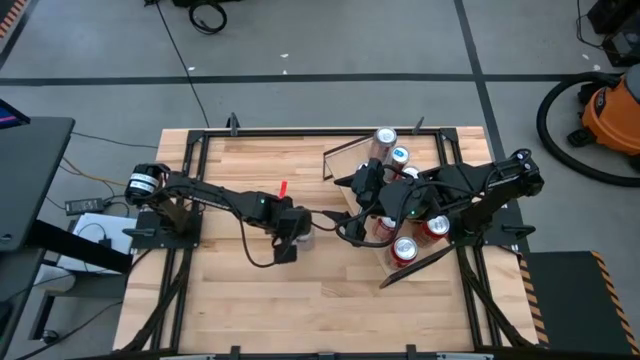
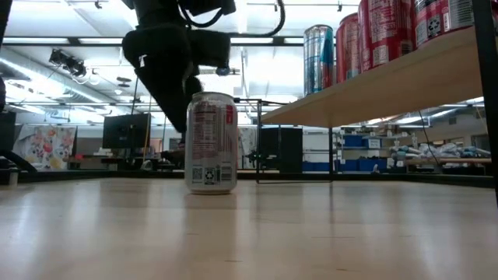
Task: Place canned beverage on shelf
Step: Put the silver soda can on the shelf aligned with the other silver can
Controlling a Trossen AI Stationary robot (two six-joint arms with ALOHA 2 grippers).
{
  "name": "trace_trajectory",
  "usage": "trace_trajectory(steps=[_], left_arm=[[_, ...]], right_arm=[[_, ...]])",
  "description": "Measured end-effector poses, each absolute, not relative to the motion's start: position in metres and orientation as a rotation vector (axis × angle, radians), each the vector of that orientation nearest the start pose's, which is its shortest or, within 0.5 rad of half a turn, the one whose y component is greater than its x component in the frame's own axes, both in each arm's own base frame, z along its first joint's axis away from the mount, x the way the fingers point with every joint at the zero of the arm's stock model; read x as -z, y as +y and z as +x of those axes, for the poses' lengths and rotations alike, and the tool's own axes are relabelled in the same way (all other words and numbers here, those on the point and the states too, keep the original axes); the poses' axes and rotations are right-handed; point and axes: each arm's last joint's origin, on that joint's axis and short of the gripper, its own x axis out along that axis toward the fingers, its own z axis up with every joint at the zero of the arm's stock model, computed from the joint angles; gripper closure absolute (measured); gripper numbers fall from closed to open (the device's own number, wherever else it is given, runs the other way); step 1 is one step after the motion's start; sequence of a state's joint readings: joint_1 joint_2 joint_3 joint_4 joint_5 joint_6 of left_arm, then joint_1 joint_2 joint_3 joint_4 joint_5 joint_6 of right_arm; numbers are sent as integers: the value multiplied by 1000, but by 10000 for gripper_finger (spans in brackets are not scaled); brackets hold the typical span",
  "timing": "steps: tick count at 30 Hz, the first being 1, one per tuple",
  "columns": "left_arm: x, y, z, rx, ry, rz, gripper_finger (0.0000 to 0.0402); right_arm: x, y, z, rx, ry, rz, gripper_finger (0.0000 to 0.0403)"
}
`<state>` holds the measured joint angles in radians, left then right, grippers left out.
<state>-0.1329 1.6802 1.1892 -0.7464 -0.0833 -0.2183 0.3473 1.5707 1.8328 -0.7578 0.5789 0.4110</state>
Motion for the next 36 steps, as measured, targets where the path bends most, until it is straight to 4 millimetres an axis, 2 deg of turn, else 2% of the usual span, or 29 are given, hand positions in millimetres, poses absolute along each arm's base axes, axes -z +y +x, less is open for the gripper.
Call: trace_trajectory(steps=[8, 14, 20, 25, 36], left_arm=[[-208, -36, 308, -308, 1341, -113, 3], [-208, -47, 307, -184, 1377, -218, 3], [-210, -64, 315, -165, 1269, -257, 4], [-213, -77, 319, -229, 1147, -169, 4], [-213, -67, 320, -349, 1112, -139, 4]], right_arm=[[-445, 94, 309, 317, 388, 179, 29], [-445, 94, 308, 318, 387, 187, 29], [-445, 96, 308, 308, 388, 193, 29], [-444, 101, 306, 291, 398, 185, 29], [-444, 104, 305, 282, 399, 184, 29]])
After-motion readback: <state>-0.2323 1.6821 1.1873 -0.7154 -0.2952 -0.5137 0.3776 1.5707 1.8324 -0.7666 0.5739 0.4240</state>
